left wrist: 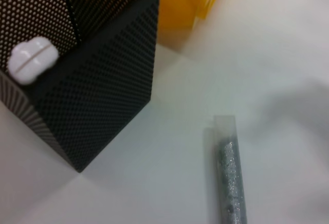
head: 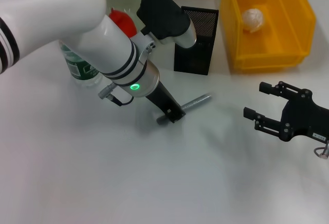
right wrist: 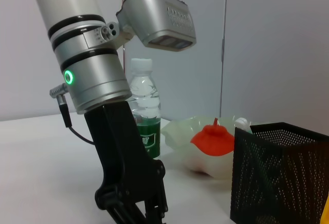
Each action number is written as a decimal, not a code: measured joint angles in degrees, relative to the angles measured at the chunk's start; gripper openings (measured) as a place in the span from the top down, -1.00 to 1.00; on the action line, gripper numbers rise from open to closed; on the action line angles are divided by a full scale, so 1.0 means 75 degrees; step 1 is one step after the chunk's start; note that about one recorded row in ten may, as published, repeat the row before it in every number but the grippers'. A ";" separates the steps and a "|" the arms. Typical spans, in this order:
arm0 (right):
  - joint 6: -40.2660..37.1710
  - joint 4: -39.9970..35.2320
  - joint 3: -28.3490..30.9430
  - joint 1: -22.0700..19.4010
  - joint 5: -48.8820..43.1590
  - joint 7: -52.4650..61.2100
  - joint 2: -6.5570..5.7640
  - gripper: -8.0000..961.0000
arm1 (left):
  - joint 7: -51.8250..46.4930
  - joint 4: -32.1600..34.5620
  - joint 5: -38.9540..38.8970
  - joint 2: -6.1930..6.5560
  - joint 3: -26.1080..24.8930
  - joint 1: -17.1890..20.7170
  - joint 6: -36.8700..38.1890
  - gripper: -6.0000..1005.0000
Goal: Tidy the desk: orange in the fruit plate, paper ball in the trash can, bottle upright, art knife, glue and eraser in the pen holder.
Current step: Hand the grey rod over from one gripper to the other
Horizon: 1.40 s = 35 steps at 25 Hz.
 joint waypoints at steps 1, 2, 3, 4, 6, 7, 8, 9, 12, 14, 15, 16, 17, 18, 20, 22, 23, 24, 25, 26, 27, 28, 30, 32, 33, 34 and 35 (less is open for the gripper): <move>-0.0001 0.0000 0.0008 0.0000 0.0000 0.0000 0.0000 -0.49 | 0.0000 0.0015 0.0000 0.0000 -0.0075 0.0024 0.0009 0.67; -0.0002 0.0001 0.0024 0.0000 0.0000 0.0000 0.0000 -0.49 | 0.0000 0.0024 0.0000 0.0001 -0.0133 0.0032 0.0018 0.67; -0.0002 0.0004 0.0040 0.0000 0.0000 0.0000 0.0000 -0.49 | 0.0018 0.0054 -0.0003 0.0011 -0.0295 0.0062 0.0087 0.67; -0.0003 0.0007 0.0053 0.0000 0.0000 0.0000 0.0000 -0.49 | 0.0062 0.0087 -0.0014 0.0022 -0.0415 0.0099 0.0151 0.67; -0.0005 0.0026 0.0058 0.0000 0.0001 0.0000 0.0000 -0.49 | 0.0285 0.0229 -0.0043 0.0042 -0.0829 0.0250 0.0407 0.67; -0.0005 0.0026 0.0058 0.0000 0.0001 0.0000 0.0000 -0.49 | 0.0397 0.0305 -0.0050 0.0047 -0.1023 0.0339 0.0525 0.67; -0.0004 0.0034 0.0059 -0.0001 0.0001 0.0000 0.0000 -0.49 | 0.0568 0.0472 -0.0071 0.0049 -0.1353 0.0481 0.0665 0.67; -0.0004 0.0045 0.0059 0.0000 0.0000 0.0001 0.0000 -0.49 | 0.0568 0.0472 -0.0071 0.0049 -0.1353 0.0481 0.0665 0.67; 0.0020 0.0111 0.0060 0.0000 0.0000 0.0007 0.0000 -0.49 | 0.1390 0.1255 -0.0700 0.0066 -0.2466 0.1235 0.1189 0.67; 0.0035 0.0136 0.0059 0.0000 0.0001 0.0008 0.0000 -0.49 | 0.2021 0.1504 -0.1294 0.0078 -0.2972 0.1577 0.1516 0.67; 0.0043 0.0143 0.0058 -0.0001 0.0001 0.0008 0.0000 -0.49 | 0.2456 0.1565 -0.1679 0.0080 -0.3258 0.1742 0.1738 0.67; 0.0045 0.0148 0.0060 -0.0003 0.0001 0.0009 -0.0001 -0.49 | 0.2882 0.1586 -0.2060 0.0081 -0.3512 0.1897 0.1946 0.67; 0.0046 0.0155 0.0064 -0.0005 0.0001 0.0010 -0.0001 -0.49 | 0.3222 0.1574 -0.2392 0.0080 -0.3691 0.2003 0.2075 0.67; 0.0047 0.0163 0.0071 -0.0007 0.0001 0.0010 -0.0001 -0.49 | 0.3696 0.1508 -0.2863 0.0083 -0.3910 0.2149 0.2217 0.67; 0.0048 0.0171 0.0081 -0.0008 0.0001 0.0012 0.0000 -0.49 | 0.4444 0.1312 -0.3700 0.0083 -0.4096 0.2313 0.2296 0.67; 0.0051 0.0174 0.0083 -0.0009 0.0000 0.0013 0.0000 -0.49 | 0.5317 0.0961 -0.4691 0.0076 -0.4155 0.2415 0.2275 0.67; 0.0052 0.0175 0.0083 -0.0010 0.0001 0.0014 -0.0001 -0.49 | 0.5710 0.0763 -0.5075 0.0066 -0.4148 0.2420 0.2249 0.67; 0.0053 0.0176 0.0084 -0.0011 0.0000 0.0014 0.0000 -0.49 | 0.6173 0.0532 -0.5508 0.0050 -0.4126 0.2413 0.2225 0.67; 0.0053 0.0179 0.0083 -0.0011 0.0000 0.0015 0.0000 -0.49 | 0.6597 0.0266 -0.5943 0.0033 -0.4083 0.2390 0.2187 0.67; 0.0054 0.0185 0.0083 -0.0011 0.0000 0.0016 0.0000 -0.49 | 0.7009 -0.0001 -0.6341 0.0018 -0.4018 0.2354 0.2122 0.67; 0.0055 0.0191 0.0083 -0.0010 0.0001 0.0017 0.0000 -0.49 | 0.7340 -0.0234 -0.6685 0.0013 -0.3910 0.2321 0.2044 0.67; 0.0055 0.0197 0.0082 -0.0007 0.0000 0.0017 0.0000 -0.49 | 0.7931 -0.0571 -0.7319 0.0004 -0.3714 0.2267 0.1893 0.67; 0.0036 0.0199 0.0083 -0.0010 0.0000 0.0018 0.0000 -0.49 | 0.8749 -0.1040 -0.8217 0.0000 -0.3298 0.2195 0.1642 0.67; 0.0018 0.0200 0.0082 -0.0015 0.0000 0.0018 0.0000 -0.49 | 0.9800 -0.1488 -0.9571 0.0000 -0.2567 0.2140 0.1249 0.67; 0.0011 0.0199 0.0083 -0.0018 -0.0001 0.0018 -0.0001 -0.49 | 1.0289 -0.1596 -1.0142 0.0002 -0.2174 0.2130 0.1052 0.67; 0.0005 0.0200 0.0081 -0.0017 0.0000 0.0018 -0.0001 -0.49 | 1.0872 -0.1667 -1.0821 -0.0001 -0.1621 0.2120 0.0772 0.67; 0.0005 0.0199 0.0081 -0.0018 -0.0001 0.0018 0.0000 -0.49 | 1.1398 -0.1675 -1.1541 0.0001 -0.1083 0.2119 0.0465 0.67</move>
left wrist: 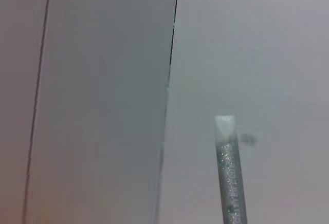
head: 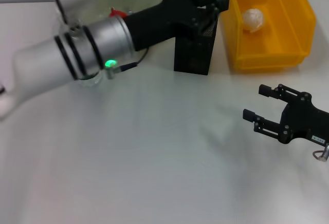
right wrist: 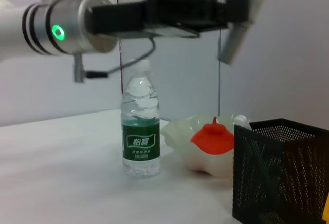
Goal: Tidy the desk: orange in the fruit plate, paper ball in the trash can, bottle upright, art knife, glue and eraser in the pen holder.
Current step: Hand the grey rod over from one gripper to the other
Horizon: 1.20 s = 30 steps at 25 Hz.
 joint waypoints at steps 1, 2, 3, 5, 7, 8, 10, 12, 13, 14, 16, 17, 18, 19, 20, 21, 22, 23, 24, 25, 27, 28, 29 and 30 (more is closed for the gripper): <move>-0.0002 0.0001 0.0001 0.0000 0.0000 0.0000 0.0000 -0.49 | 0.0387 0.0000 -0.0545 -0.0001 0.0410 -0.0001 -0.0231 0.67; -0.0002 0.0004 0.0000 0.0001 0.0000 0.0000 0.0000 -0.49 | 0.0921 0.0021 -0.1434 -0.0001 0.1027 -0.0005 -0.0602 0.67; -0.0003 0.0007 0.0001 0.0006 0.0000 0.0000 0.0000 -0.49 | 0.1421 0.0029 -0.2197 -0.0001 0.1518 -0.0019 -0.0896 0.67; -0.0004 0.0012 0.0000 0.0021 0.0000 0.0000 0.0000 -0.49 | 0.2333 0.0035 -0.3604 0.0000 0.2389 -0.0121 -0.1389 0.67; -0.0006 0.0017 -0.0004 0.0033 0.0000 0.0000 0.0001 -0.49 | 0.2946 0.0032 -0.4591 0.0000 0.2878 -0.0235 -0.1783 0.68; -0.0008 0.0020 -0.0007 0.0041 0.0000 0.0000 0.0008 -0.49 | 0.3229 0.0027 -0.5127 -0.0002 0.3122 -0.0305 -0.2036 0.68; -0.0014 0.0023 -0.0012 0.0060 0.0000 0.0000 0.0015 -0.49 | 0.3576 0.0007 -0.5891 -0.0001 0.3327 -0.0378 -0.2421 0.68; -0.0018 0.0056 -0.0019 0.0105 0.0000 -0.0001 0.0026 -0.49 | 0.3732 -0.0035 -0.6335 -0.0001 0.3389 -0.0409 -0.2608 0.68; -0.0018 0.0106 -0.0020 0.0147 0.0000 -0.0002 0.0029 -0.49 | 0.3763 -0.0093 -0.6527 -0.0001 0.3395 -0.0427 -0.2669 0.68; -0.0019 0.0147 -0.0020 0.0182 0.0000 -0.0002 0.0031 -0.49 | 0.3777 -0.0139 -0.6628 -0.0001 0.3399 -0.0443 -0.2703 0.68; -0.0019 0.0213 -0.0026 0.0249 0.0000 -0.0016 0.0031 -0.49 | 0.3786 -0.0235 -0.6749 0.0000 0.3403 -0.0470 -0.2758 0.68; -0.0019 0.0226 -0.0033 0.0280 0.0000 -0.0018 0.0031 -0.49 | 0.3789 -0.0264 -0.6783 -0.0001 0.3411 -0.0476 -0.2792 0.68; -0.0018 0.0232 -0.0044 0.0303 0.0000 -0.0017 0.0032 -0.49 | 0.3791 -0.0275 -0.6798 -0.0001 0.3430 -0.0480 -0.2821 0.68; -0.0010 0.0251 -0.0053 0.0330 0.0000 -0.0019 0.0036 -0.49 | 0.3792 -0.0279 -0.6806 0.0000 0.3446 -0.0481 -0.2831 0.68; 0.0002 0.0278 -0.0061 0.0362 0.0000 -0.0025 0.0039 -0.49 | 0.3794 -0.0281 -0.6809 -0.0001 0.3479 -0.0477 -0.2832 0.68; 0.0016 0.0309 -0.0062 0.0385 0.0000 -0.0030 0.0038 -0.49 | 0.3796 -0.0279 -0.6817 -0.0001 0.3518 -0.0462 -0.2824 0.67; 0.0026 0.0331 -0.0063 0.0404 0.0000 -0.0037 0.0039 -0.49 | 0.3798 -0.0265 -0.6821 -0.0001 0.3564 -0.0448 -0.2806 0.67; 0.0032 0.0348 -0.0064 0.0419 0.0000 -0.0043 0.0038 -0.49 | 0.3799 -0.0252 -0.6823 -0.0001 0.3596 -0.0443 -0.2793 0.67; 0.0039 0.0353 -0.0068 0.0432 0.0000 -0.0049 0.0038 -0.49 | 0.3799 -0.0242 -0.6825 -0.0001 0.3620 -0.0442 -0.2791 0.67; 0.0045 0.0357 -0.0075 0.0440 0.0000 -0.0053 0.0038 -0.49 | 0.3794 -0.0235 -0.6828 -0.0001 0.3644 -0.0444 -0.2789 0.66; 0.0047 0.0364 -0.0080 0.0459 0.0000 -0.0059 0.0038 -0.49 | 0.3778 -0.0229 -0.6824 -0.0001 0.3667 -0.0455 -0.2781 0.66; 0.0048 0.0370 -0.0081 0.0476 0.0000 -0.0059 0.0038 -0.49 | 0.3777 -0.0229 -0.6824 -0.0001 0.3684 -0.0457 -0.2780 0.65; 0.0049 0.0382 -0.0077 0.0491 0.0000 -0.0060 0.0037 -0.49 | 0.3777 -0.0227 -0.6825 -0.0001 0.3710 -0.0460 -0.2776 0.65; 0.0049 0.0391 -0.0068 0.0503 0.0000 -0.0060 0.0037 -0.49 | 0.3780 -0.0222 -0.6831 -0.0001 0.3730 -0.0461 -0.2774 0.65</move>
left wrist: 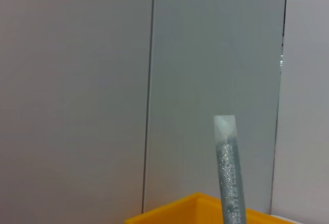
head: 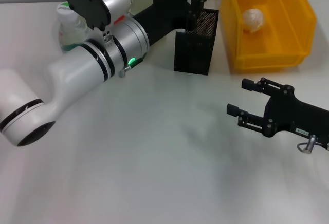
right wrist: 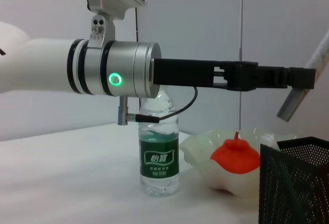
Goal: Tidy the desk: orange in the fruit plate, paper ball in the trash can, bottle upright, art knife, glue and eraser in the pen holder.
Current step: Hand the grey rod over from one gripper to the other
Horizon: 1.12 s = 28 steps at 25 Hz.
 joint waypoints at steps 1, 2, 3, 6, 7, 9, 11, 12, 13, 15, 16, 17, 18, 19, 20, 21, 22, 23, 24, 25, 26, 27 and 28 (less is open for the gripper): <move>-0.0001 0.0012 0.0014 0.0013 0.0000 -0.0001 -0.0001 -0.49 | 0.0006 0.0007 -0.0012 0.0000 0.0015 0.0000 0.0010 0.64; -0.0015 0.0021 0.0032 0.0025 0.0005 0.0000 -0.0001 -0.49 | 0.0002 0.0013 -0.0014 0.0000 0.0018 0.0006 0.0051 0.64; -0.0039 0.0031 0.0046 0.0032 0.0022 0.0000 -0.0001 -0.49 | -0.0004 0.0016 -0.0015 0.0000 0.0018 0.0017 0.0094 0.64; -0.0247 0.0082 0.0066 0.0028 0.0251 0.0066 -0.0019 -0.49 | -0.0043 0.0011 -0.0009 0.0000 0.0021 0.0200 0.0633 0.63; -0.0369 0.0085 0.0067 0.0006 0.0344 0.0127 -0.0037 -0.49 | -0.0045 0.0014 0.0002 0.0000 0.0022 0.0282 0.0858 0.63; -0.0606 0.0058 0.0069 -0.0042 0.0472 0.0343 -0.0079 -0.49 | -0.0047 0.0015 0.0018 0.0000 0.0024 0.0404 0.1161 0.62; -0.0827 -0.0019 0.0071 -0.0086 0.0512 0.0680 -0.0152 -0.49 | -0.0047 0.0009 0.0039 0.0001 0.0025 0.0583 0.1602 0.61; -0.0927 -0.0049 0.0075 -0.0105 0.0513 0.0834 -0.0180 -0.49 | -0.0060 -0.0011 0.0068 0.0013 0.0041 0.0787 0.2057 0.61; -0.1044 -0.0086 0.0098 -0.0122 0.0513 0.1008 -0.0215 -0.49 | -0.0060 -0.0011 0.0068 0.0013 0.0041 0.0787 0.2057 0.61; -0.1376 -0.0151 0.0231 -0.0131 0.0515 0.1343 -0.0284 -0.49 | -0.0060 -0.0011 0.0068 0.0013 0.0041 0.0787 0.2057 0.60; -0.1568 -0.0177 0.0319 -0.0131 0.0516 0.1523 -0.0321 -0.49 | -0.0060 -0.0011 0.0068 0.0013 0.0041 0.0787 0.2057 0.60; -0.1760 -0.0201 0.0410 -0.0120 0.0517 0.1704 -0.0364 -0.49 | -0.0609 -0.0139 0.0870 0.0102 -0.0017 0.1363 0.3270 0.60; -0.1955 -0.0227 0.0483 -0.0095 0.0517 0.1899 -0.0403 -0.49 | -0.1061 -0.0536 0.1411 0.0135 -0.0248 0.1530 0.4001 0.59; -0.2100 -0.0257 0.0541 -0.0065 0.0517 0.2086 -0.0443 -0.49 | -0.1061 -0.0536 0.1411 0.0135 -0.0248 0.1530 0.4001 0.59; -0.2248 -0.0284 0.0574 -0.0022 0.0517 0.2267 -0.0477 -0.49 | -0.1061 -0.0536 0.1411 0.0135 -0.0248 0.1530 0.4001 0.59; -0.2398 -0.0310 0.0598 0.0040 0.0517 0.2468 -0.0517 -0.49 | -0.1277 -0.0793 0.1632 0.0142 -0.0380 0.1570 0.4348 0.58; -0.2555 -0.0330 0.0606 0.0115 0.0517 0.2679 -0.0559 -0.49 | -0.1602 -0.1422 0.1927 0.0145 -0.0556 0.1545 0.5056 0.58; -0.2705 -0.0330 0.0601 0.0203 0.0517 0.2869 -0.0597 -0.49 | -0.1602 -0.1422 0.1927 0.0145 -0.0556 0.1545 0.5056 0.58; -0.2830 -0.0329 0.0590 0.0275 0.0516 0.3016 -0.0627 -0.49 | -0.1650 -0.1604 0.2053 0.0145 -0.0563 0.1519 0.5275 0.58; -0.2977 -0.0331 0.0575 0.0370 0.0511 0.3200 -0.0659 -0.49 | -0.1650 -0.1604 0.2053 0.0145 -0.0563 0.1519 0.5275 0.57; -0.3069 -0.0334 0.0571 0.0446 0.0501 0.3310 -0.0680 -0.49 | -0.1754 -0.1781 0.2382 0.0163 -0.0564 0.1505 0.5576 0.57; -0.3167 -0.0337 0.0567 0.0532 0.0489 0.3420 -0.0697 -0.49 | -0.1754 -0.1781 0.2382 0.0163 -0.0564 0.1505 0.5576 0.57; -0.3229 -0.0340 0.0565 0.0620 0.0479 0.3486 -0.0699 -0.49 | -0.1790 -0.1788 0.2455 0.0171 -0.0562 0.1505 0.5619 0.56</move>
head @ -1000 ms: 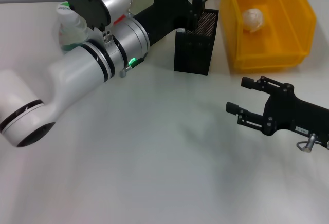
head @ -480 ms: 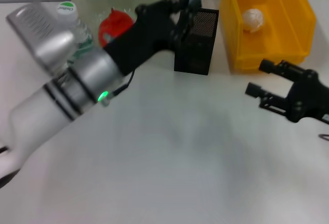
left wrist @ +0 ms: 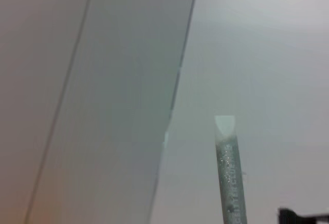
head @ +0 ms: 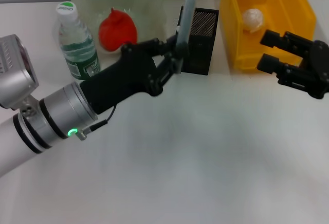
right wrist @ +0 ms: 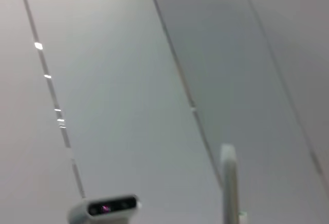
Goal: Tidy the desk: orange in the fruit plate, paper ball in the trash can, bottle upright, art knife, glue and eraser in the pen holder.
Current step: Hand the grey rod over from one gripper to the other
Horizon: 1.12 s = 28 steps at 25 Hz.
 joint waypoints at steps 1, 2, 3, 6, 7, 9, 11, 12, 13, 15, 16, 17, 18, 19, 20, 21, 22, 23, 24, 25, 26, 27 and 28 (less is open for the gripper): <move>-0.0046 -0.0003 0.0000 0.0075 -0.0007 0.0049 -0.0001 -0.49 | -0.0055 -0.0008 0.0157 0.0011 0.0003 0.0001 0.0070 0.56; -0.0077 -0.0006 0.0000 0.0160 -0.0010 0.0089 -0.0001 -0.49 | -0.0076 -0.0013 0.0273 0.0014 0.0004 0.0001 0.0105 0.56; -0.0094 -0.0009 -0.0002 0.0242 -0.0017 0.0132 -0.0002 -0.49 | -0.0084 -0.0018 0.0462 0.0009 0.0004 -0.0002 0.0179 0.55; -0.0100 -0.0015 -0.0009 0.0437 -0.0035 0.0229 -0.0003 -0.49 | -0.0055 -0.0020 0.0545 -0.0024 0.0009 -0.0004 0.0266 0.55; -0.0093 -0.0017 -0.0009 0.0482 -0.0039 0.0244 -0.0003 -0.49 | -0.0035 -0.0020 0.0561 -0.0040 0.0016 0.0000 0.0289 0.54; -0.0065 -0.0023 -0.0009 0.0581 -0.0041 0.0258 0.0014 -0.49 | -0.0025 -0.0011 0.0563 -0.0050 0.0042 0.0008 0.0308 0.54; -0.0043 -0.0027 -0.0011 0.0675 -0.0048 0.0268 0.0042 -0.49 | -0.0025 0.0013 0.0567 -0.0055 0.0074 0.0016 0.0371 0.53; -0.0031 -0.0027 -0.0024 0.0711 -0.0053 0.0271 0.0052 -0.49 | -0.0024 0.0020 0.0573 -0.0055 0.0083 0.0019 0.0411 0.53; -0.0018 -0.0029 -0.0052 0.0753 -0.0059 0.0274 0.0057 -0.49 | -0.0018 0.0020 0.0576 -0.0056 0.0086 0.0018 0.0439 0.52; 0.0049 -0.0029 -0.0162 0.0827 -0.0066 0.0281 0.0072 -0.49 | -0.0006 -0.0001 0.0587 -0.0063 0.0094 0.0000 0.0492 0.52; 0.0089 -0.0029 -0.0200 0.0856 -0.0067 0.0283 0.0077 -0.49 | -0.0005 0.0001 0.0593 -0.0063 0.0100 -0.0002 0.0496 0.52; 0.0126 -0.0029 -0.0237 0.0877 -0.0068 0.0285 0.0085 -0.49 | -0.0004 0.0010 0.0615 -0.0064 0.0106 -0.0002 0.0502 0.51; 0.0164 -0.0029 -0.0270 0.0903 -0.0068 0.0287 0.0099 -0.49 | -0.0003 0.0035 0.0668 -0.0066 0.0108 0.0004 0.0514 0.51; 0.0190 -0.0029 -0.0290 0.0924 -0.0068 0.0288 0.0114 -0.49 | -0.0003 0.0049 0.0712 -0.0069 0.0107 0.0010 0.0524 0.51; 0.0207 -0.0029 -0.0306 0.0946 -0.0069 0.0288 0.0127 -0.49 | -0.0003 0.0062 0.0759 -0.0072 0.0107 0.0011 0.0533 0.50; 0.0212 -0.0029 -0.0309 0.0979 -0.0069 0.0289 0.0141 -0.48 | -0.0002 0.0066 0.0781 -0.0075 0.0107 0.0011 0.0539 0.50; 0.0223 -0.0029 -0.0328 0.1006 -0.0069 0.0289 0.0149 -0.48 | -0.0002 0.0066 0.0792 -0.0078 0.0110 0.0003 0.0547 0.50; 0.0234 -0.0029 -0.0348 0.1027 -0.0069 0.0290 0.0156 -0.48 | 0.0000 0.0066 0.0794 -0.0079 0.0111 0.0002 0.0552 0.50; 0.0251 -0.0026 -0.0374 0.1049 -0.0069 0.0290 0.0159 -0.47 | 0.0003 0.0066 0.0797 -0.0079 0.0111 0.0002 0.0558 0.49; 0.0267 -0.0014 -0.0401 0.1072 -0.0069 0.0291 0.0162 -0.47 | 0.0007 0.0066 0.0800 -0.0079 0.0111 0.0001 0.0571 0.49; 0.0276 0.0000 -0.0417 0.1089 -0.0069 0.0291 0.0168 -0.46 | 0.0010 0.0066 0.0800 -0.0079 0.0111 0.0005 0.0592 0.49; 0.0278 0.0015 -0.0426 0.1109 -0.0069 0.0292 0.0182 -0.46 | 0.0012 0.0066 0.0801 -0.0078 0.0111 0.0011 0.0611 0.48; 0.0279 0.0021 -0.0437 0.1121 -0.0069 0.0293 0.0197 -0.46 | 0.0013 0.0066 0.0801 -0.0077 0.0111 0.0021 0.0636 0.48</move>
